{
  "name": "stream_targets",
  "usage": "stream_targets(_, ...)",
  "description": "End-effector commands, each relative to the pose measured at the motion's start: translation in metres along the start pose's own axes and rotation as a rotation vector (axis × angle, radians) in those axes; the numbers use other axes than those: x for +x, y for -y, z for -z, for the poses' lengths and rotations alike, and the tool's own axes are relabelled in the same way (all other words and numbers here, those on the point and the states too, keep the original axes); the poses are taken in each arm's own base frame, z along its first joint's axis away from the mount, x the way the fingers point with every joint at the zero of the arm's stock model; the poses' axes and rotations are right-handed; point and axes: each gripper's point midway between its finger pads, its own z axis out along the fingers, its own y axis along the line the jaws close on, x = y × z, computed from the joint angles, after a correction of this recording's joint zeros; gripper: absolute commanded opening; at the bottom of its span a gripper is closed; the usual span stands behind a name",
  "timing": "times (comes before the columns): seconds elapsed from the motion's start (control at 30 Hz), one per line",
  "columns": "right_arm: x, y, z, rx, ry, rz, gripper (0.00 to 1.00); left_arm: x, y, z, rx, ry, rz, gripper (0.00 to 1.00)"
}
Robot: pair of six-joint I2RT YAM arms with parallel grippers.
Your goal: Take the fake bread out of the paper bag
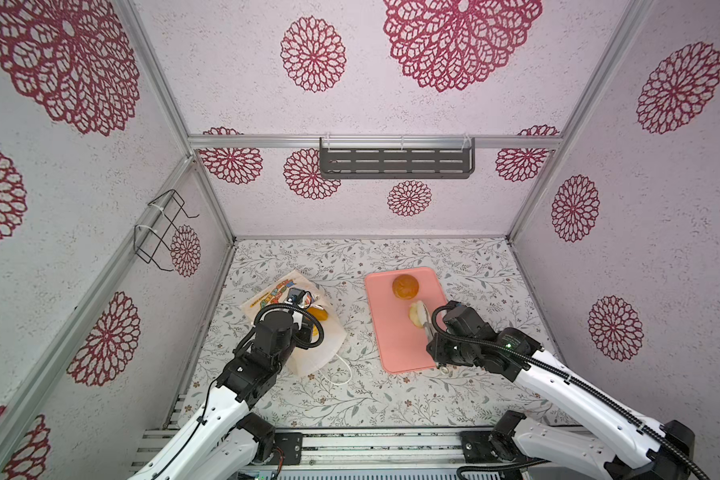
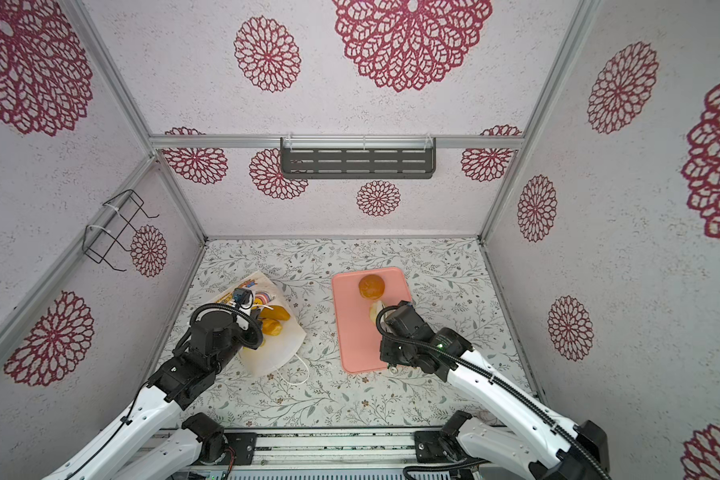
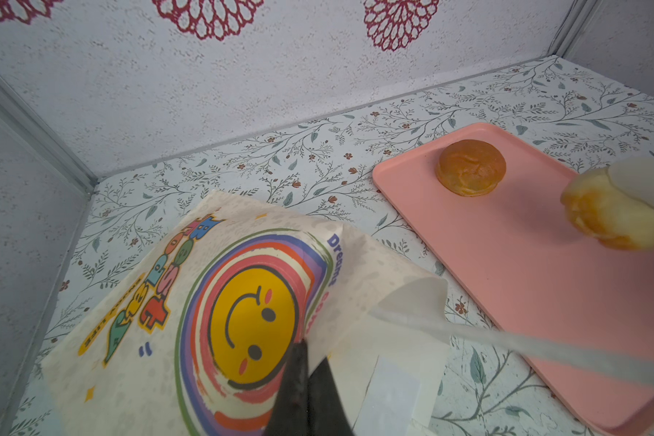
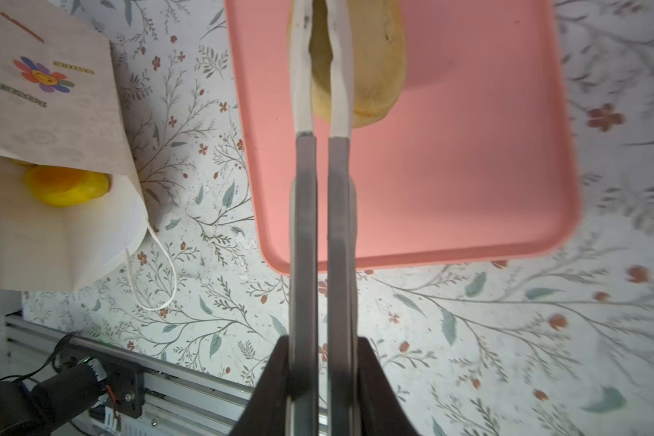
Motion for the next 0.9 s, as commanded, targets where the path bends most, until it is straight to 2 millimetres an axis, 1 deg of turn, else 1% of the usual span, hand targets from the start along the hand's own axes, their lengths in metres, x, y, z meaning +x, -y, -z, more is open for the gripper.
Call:
stream_targets(0.0,-0.025,-0.063,0.004,-0.347,0.081,-0.052,0.0,-0.019,0.0,0.006,0.002,0.055,0.02,0.0)
stream_targets(0.1,-0.026,-0.07,-0.006,-0.416,0.077,-0.076,0.0,-0.019,0.0,0.005,0.002,0.05,0.019,0.0)
stream_targets(0.2,-0.031,-0.078,-0.008,-0.491,0.092,-0.097,0.0,-0.017,0.0,0.006,0.001,0.047,0.016,0.0)
stream_targets(0.3,-0.034,-0.077,-0.011,-0.55,0.102,-0.135,0.0,-0.017,0.0,0.005,-0.001,0.045,0.015,0.0)
stream_targets(0.37,-0.032,-0.07,-0.016,-0.563,0.1,-0.17,0.0,-0.017,0.0,0.005,-0.002,0.044,0.014,0.0)
stream_targets(0.47,-0.022,-0.049,-0.029,-0.546,0.085,-0.216,0.0,-0.017,0.0,0.005,-0.001,0.042,0.013,0.0)
stream_targets(0.63,-0.005,-0.018,-0.041,-0.507,0.072,-0.272,0.0,-0.016,0.001,0.005,-0.001,0.04,0.008,0.0)
stream_targets(0.77,0.003,0.004,-0.04,-0.428,0.076,-0.284,0.0,-0.015,0.001,0.004,-0.001,0.034,0.005,0.0)
stream_targets(0.87,0.007,0.024,-0.036,-0.343,0.081,-0.288,0.08,-0.015,0.002,0.004,-0.001,0.034,0.004,0.0)
